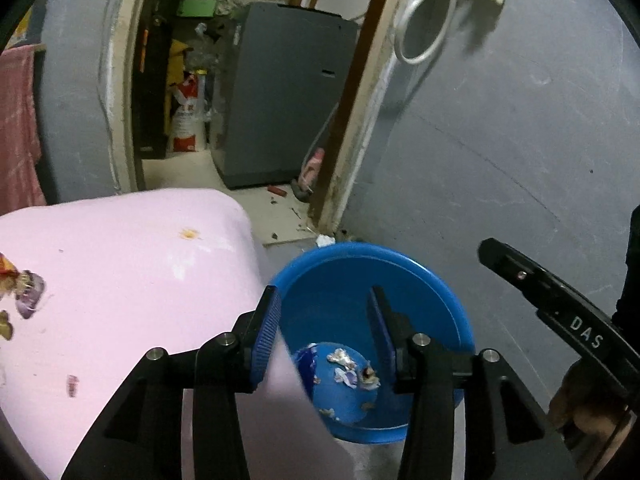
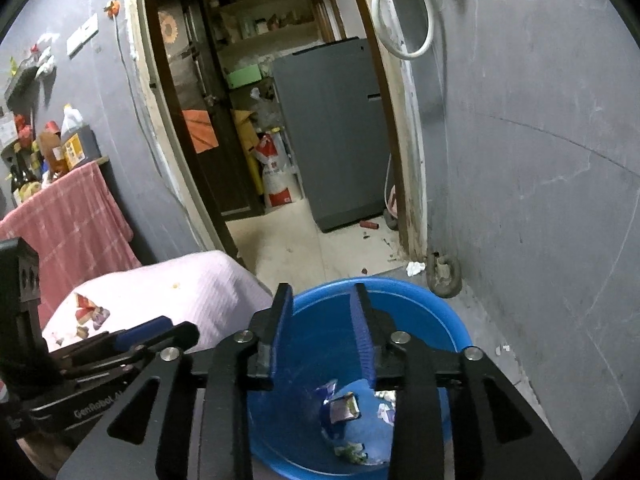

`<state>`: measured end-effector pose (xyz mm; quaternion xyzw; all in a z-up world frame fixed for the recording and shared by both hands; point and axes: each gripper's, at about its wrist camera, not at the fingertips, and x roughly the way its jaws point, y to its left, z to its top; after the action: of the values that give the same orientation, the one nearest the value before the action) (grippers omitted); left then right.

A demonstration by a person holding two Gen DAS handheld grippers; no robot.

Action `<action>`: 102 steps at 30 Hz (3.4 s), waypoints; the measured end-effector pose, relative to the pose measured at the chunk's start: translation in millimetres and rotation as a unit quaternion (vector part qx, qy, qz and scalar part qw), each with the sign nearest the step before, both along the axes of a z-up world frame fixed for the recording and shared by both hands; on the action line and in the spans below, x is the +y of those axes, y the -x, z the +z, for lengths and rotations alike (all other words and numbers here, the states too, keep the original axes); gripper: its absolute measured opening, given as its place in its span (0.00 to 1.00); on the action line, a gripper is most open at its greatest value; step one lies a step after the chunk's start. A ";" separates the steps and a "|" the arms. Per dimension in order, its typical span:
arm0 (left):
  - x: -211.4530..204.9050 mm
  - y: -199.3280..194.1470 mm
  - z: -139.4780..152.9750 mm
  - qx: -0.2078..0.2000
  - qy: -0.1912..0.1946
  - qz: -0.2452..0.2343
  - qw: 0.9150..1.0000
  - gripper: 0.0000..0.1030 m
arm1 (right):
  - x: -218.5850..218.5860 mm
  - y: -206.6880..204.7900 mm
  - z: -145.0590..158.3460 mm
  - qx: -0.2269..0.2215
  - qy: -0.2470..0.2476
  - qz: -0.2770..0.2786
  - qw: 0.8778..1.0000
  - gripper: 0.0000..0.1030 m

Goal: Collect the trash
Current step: 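Move both tools back toward the red-gold wrapper and purple bulb, then grasp the red-gold wrapper with the left tool while the right tool grasps the purple bulb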

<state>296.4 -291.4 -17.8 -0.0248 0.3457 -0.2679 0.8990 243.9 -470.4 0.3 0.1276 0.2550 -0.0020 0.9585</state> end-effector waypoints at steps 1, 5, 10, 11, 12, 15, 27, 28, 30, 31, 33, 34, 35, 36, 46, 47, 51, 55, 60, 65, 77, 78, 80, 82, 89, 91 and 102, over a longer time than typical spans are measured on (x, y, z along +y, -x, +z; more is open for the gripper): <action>6.1 2.2 3.8 -0.007 0.003 0.007 1.000 0.47 | 0.7 1.4 2.3 -0.006 0.000 0.000 1.000 0.38; 33.8 7.1 22.3 -0.043 0.027 0.037 0.998 0.60 | 5.9 5.5 13.1 -0.033 -0.001 0.003 0.999 0.48; 72.2 16.3 46.1 -0.091 0.041 0.088 0.991 0.88 | 19.4 10.7 29.0 -0.073 -0.002 0.007 0.997 0.80; 80.4 18.7 50.2 -0.103 0.045 0.100 0.989 0.91 | 23.0 11.7 32.7 -0.083 -0.004 0.013 0.996 0.80; 88.2 20.7 54.4 -0.112 0.047 0.110 0.986 0.95 | 26.5 12.3 36.1 -0.090 -0.006 0.019 0.996 0.82; 111.3 26.2 65.0 -0.138 0.055 0.139 0.979 0.98 | 37.9 15.1 45.8 -0.112 -0.002 0.024 0.993 0.93; 179.6 52.9 82.4 -0.222 0.024 0.199 0.954 0.98 | 110.8 22.4 75.7 -0.218 0.033 0.083 0.972 1.00; 185.1 54.6 82.2 -0.226 0.021 0.202 0.953 0.98 | 119.7 22.2 77.1 -0.229 0.036 0.089 0.969 1.00; 197.5 57.4 82.3 -0.234 0.013 0.210 0.949 0.98 | 133.4 22.3 78.0 -0.244 0.040 0.099 0.964 1.00; 204.3 58.9 81.9 -0.237 0.010 0.214 0.948 0.98 | 140.0 22.8 78.3 -0.249 0.045 0.103 0.962 1.00; 215.0 59.8 80.4 -0.239 0.007 0.221 0.946 0.98 | 154.6 22.5 77.3 -0.256 0.058 0.107 0.959 1.00; 221.6 59.5 79.5 -0.239 0.006 0.226 0.945 0.98 | 161.9 22.0 76.1 -0.258 0.065 0.110 0.958 1.00; 227.4 59.4 78.4 -0.238 0.005 0.229 0.944 0.98 | 169.0 20.8 75.5 -0.259 0.072 0.114 0.956 1.00; 234.6 59.3 77.1 -0.237 0.004 0.234 0.943 0.98 | 176.6 19.1 74.5 -0.259 0.078 0.118 0.956 1.00; 283.4 48.9 53.5 -0.199 -0.020 0.246 0.948 0.98 | 235.6 -10.4 50.1 -0.203 0.125 0.159 0.958 1.00; 284.6 46.8 49.9 -0.193 -0.024 0.243 0.951 0.98 | 238.8 -14.1 47.1 -0.194 0.127 0.162 0.959 1.00; 288.8 32.1 32.8 -0.158 -0.050 0.225 0.960 0.98 | 245.3 -29.3 34.1 -0.153 0.127 0.172 0.965 1.00; 290.8 12.6 14.1 -0.114 -0.071 0.203 0.970 0.98 | 247.9 -44.5 19.2 -0.107 0.121 0.185 0.969 1.00; 290.0 -13.7 -1.8 -0.042 -0.078 0.169 0.982 0.93 | 251.9 -64.3 8.4 -0.048 0.118 0.201 0.971 0.95; 282.2 -32.6 -13.0 0.010 -0.083 0.129 0.988 0.69 | 260.9 -93.8 -7.1 0.031 0.099 0.247 0.964 0.72; 270.6 -66.0 -18.1 0.074 -0.056 0.079 0.993 0.36 | 298.2 -112.5 -36.3 0.126 0.150 0.318 0.928 0.48; 268.7 -67.1 -17.5 0.074 -0.056 0.074 0.993 0.35 | 298.6 -113.4 -37.4 0.128 0.151 0.319 0.927 0.48; 264.6 -70.2 -18.9 0.081 -0.062 0.066 0.993 0.28 | 300.8 -115.4 -39.2 0.133 0.152 0.322 0.925 0.48; 263.0 -73.2 -21.8 0.091 -0.064 0.064 0.992 0.22 | 302.1 -119.1 -39.5 0.135 0.149 0.325 0.924 0.48; 271.2 -78.4 -21.1 0.109 -0.034 0.072 0.991 0.13 | 309.7 -130.5 -43.6 0.140 0.149 0.336 0.919 0.48; 271.3 -78.3 -21.4 0.112 -0.031 0.070 0.991 0.11 | 311.5 -132.0 -44.8 0.143 0.149 0.341 0.917 0.46; 274.1 -65.3 -10.9 0.084 -0.006 0.092 0.992 0.09 | 314.0 -120.6 -40.0 0.124 0.162 0.343 0.917 0.29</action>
<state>361.7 -17.3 -28.8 -0.0737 0.4179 -0.1791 0.8876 364.5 -156.4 -39.7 -0.1257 0.3959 0.2696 0.8687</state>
